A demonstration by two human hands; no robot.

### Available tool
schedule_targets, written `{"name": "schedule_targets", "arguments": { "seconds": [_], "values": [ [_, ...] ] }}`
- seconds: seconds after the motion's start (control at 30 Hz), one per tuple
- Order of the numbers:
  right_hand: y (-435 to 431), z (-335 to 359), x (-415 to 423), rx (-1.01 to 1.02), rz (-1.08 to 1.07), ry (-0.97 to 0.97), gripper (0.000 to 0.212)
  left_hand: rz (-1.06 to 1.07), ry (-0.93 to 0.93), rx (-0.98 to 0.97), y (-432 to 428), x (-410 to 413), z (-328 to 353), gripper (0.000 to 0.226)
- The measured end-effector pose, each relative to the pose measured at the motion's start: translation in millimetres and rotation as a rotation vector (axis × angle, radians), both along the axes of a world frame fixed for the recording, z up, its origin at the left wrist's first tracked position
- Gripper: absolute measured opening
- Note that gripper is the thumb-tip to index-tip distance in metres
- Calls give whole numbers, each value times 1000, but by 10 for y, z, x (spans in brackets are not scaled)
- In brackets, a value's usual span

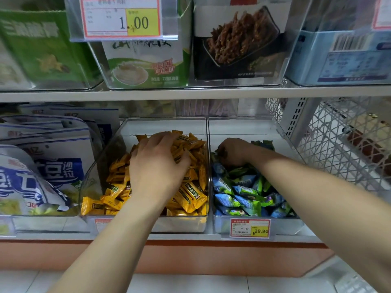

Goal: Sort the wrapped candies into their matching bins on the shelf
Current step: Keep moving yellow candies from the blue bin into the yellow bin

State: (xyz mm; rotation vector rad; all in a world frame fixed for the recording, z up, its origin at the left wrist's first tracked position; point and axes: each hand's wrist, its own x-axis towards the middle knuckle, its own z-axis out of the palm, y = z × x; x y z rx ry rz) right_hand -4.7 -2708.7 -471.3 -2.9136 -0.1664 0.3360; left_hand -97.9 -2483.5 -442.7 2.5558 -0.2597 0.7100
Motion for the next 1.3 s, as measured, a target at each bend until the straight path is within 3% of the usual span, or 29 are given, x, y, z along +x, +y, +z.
{"name": "schedule_targets", "arguments": {
  "seconds": [0.1, 0.2, 0.33, 0.43, 0.47, 0.5, 0.6, 0.63, 0.7, 0.8, 0.87, 0.93, 1.1, 1.2, 1.3],
  "values": [
    [-35, 91, -79, 139, -50, -115, 26, -25, -4, -22, -22, -21, 16, 45],
    [-89, 268, -313, 356, -116, -244, 34, -75, -18, -61, -49, -51, 41, 42],
    [2, 503, -815, 987, -229, -281, 38, -267, 55, -226, -184, -120, 80, 49],
    [59, 566, -1101, 1456, -157, -110, 37, -446, 53, -355, -335, -200, 118, 40],
    [54, 575, -1163, 1510, -147, -68, 30, -453, 18, -378, -358, -218, 125, 33],
    [26, 586, -1205, 1444, -146, -97, 23, -432, -5, -396, -351, -216, 131, 27],
    [-286, 573, -1240, 846, -215, -453, 13, -234, 1, -334, -166, -139, 164, 21],
    [-425, 554, -1257, 737, -246, -525, 13, -147, 11, -260, -63, -90, 166, 22],
    [-711, 468, -1279, 607, -294, -573, 12, -1, 102, -93, 111, -2, 193, 33],
    [-1038, 238, -1250, 416, -339, -481, 38, 75, 187, 37, 43, 18, 276, 52],
    [-1142, 129, -1222, 531, -409, -386, 50, -45, 63, 64, -301, 3, 334, 44],
    [-1206, 58, -1220, 677, -436, -321, 51, -256, 89, 114, -795, 54, 348, 41],
    [-1330, -50, -1283, 727, -329, -318, 43, -566, 535, 169, -1803, 537, 107, 41],
    [-1324, -88, -1281, 767, -320, -339, 44, -724, 724, 147, -2061, 793, -128, 40],
    [-1344, -103, -1261, 749, -315, -324, 49, -777, 822, 308, -2119, 946, -338, 26]
  ]
}}
